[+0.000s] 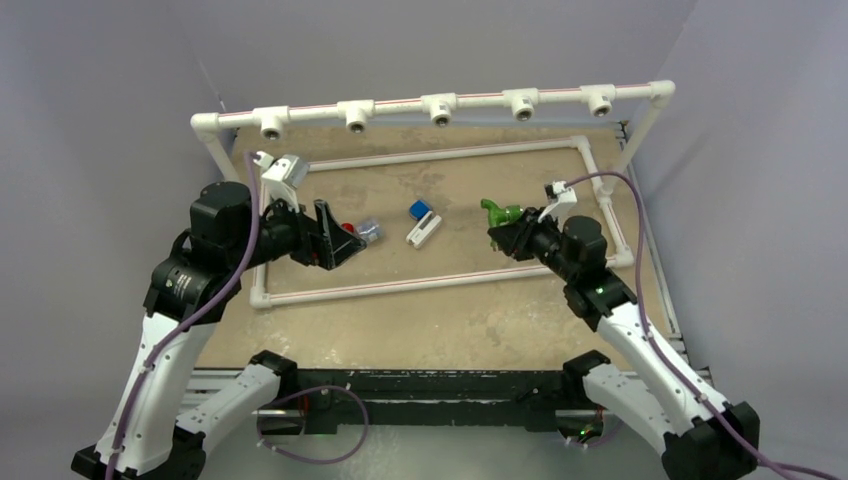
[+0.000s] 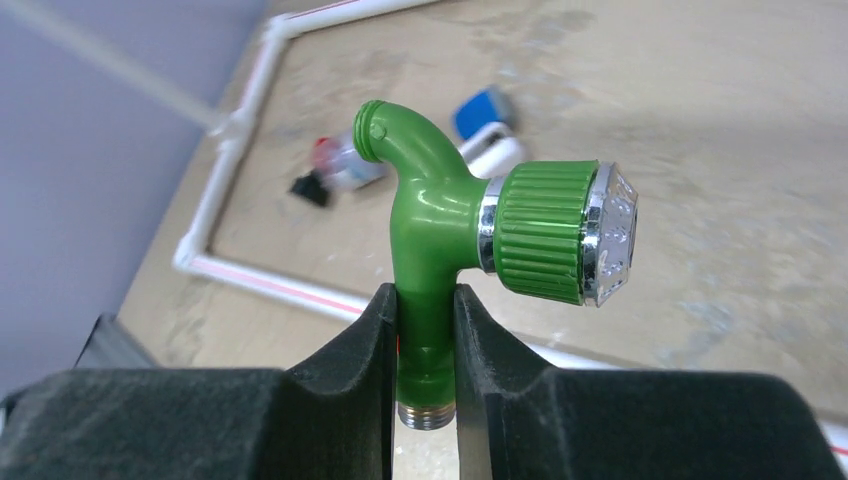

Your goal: Install the water faucets

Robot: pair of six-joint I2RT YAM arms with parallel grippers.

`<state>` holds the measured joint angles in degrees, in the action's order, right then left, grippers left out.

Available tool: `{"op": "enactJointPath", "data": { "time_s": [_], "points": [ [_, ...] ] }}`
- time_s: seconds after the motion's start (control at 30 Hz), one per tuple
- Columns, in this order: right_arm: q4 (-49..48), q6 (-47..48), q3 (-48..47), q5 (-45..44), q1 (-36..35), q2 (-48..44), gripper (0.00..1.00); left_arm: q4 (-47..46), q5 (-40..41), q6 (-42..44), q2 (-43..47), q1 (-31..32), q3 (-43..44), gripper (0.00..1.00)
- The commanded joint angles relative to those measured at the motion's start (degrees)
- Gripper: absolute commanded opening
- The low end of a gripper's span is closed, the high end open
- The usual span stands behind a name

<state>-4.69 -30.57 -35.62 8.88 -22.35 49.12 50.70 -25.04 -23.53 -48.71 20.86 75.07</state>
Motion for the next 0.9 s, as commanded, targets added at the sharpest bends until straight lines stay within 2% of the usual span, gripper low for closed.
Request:
{"op": "enactJointPath", "data": {
  "time_s": [0.0,0.17,0.37,0.6,0.87],
  "points": [
    [-5.82,6.10,1.14,14.69,-1.41,-4.22,0.00,-3.53,-3.60,-2.84,0.81,-0.12,-0.97,0.82],
    [-12.56,6.30,2.99,21.19,-4.28,-6.50,0.00,-3.76,-5.44,-3.83,1.14,-0.12,-0.98,0.82],
    [-17.19,10.11,2.42,22.60,-10.68,-5.15,0.00,-3.47,-7.39,-4.39,1.53,-0.12,-1.15,0.83],
    [-17.20,21.88,-0.51,21.18,-19.77,-2.31,0.00,-1.57,-9.11,-2.84,0.71,-0.12,-1.11,0.87],
    [-12.73,37.06,-6.91,25.30,-27.62,4.82,0.00,-0.85,-15.05,-0.17,-0.94,-0.12,-2.44,0.91]
  ]
}}
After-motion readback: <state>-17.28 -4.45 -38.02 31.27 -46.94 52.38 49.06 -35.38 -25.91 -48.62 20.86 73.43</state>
